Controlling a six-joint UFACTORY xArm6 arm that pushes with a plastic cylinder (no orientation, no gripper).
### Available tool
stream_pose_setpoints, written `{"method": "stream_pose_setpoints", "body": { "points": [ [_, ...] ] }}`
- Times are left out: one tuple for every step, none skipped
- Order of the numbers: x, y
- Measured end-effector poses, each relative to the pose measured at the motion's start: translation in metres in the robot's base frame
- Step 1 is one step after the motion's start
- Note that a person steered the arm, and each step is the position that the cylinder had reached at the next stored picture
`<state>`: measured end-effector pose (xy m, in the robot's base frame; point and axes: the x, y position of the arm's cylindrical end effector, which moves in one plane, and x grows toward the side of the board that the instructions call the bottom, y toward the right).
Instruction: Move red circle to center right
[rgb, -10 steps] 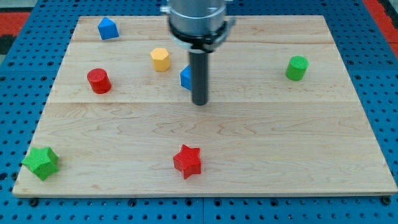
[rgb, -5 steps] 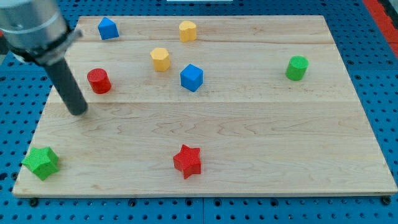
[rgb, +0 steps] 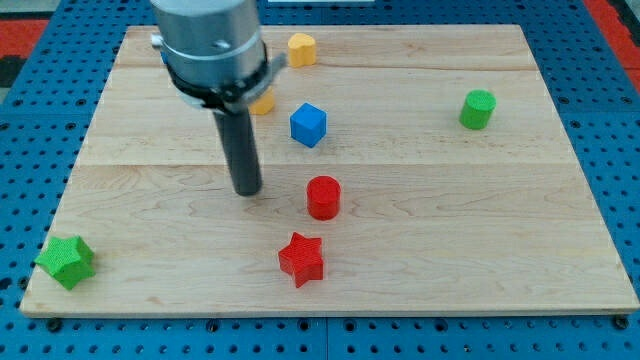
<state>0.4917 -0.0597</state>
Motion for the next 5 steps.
{"method": "stream_pose_setpoints", "body": {
  "points": [
    [0.01, 0.081],
    [0.0, 0.155],
    [0.009, 0.204],
    [0.003, 0.229],
    [0.031, 0.241]
  ]
}}
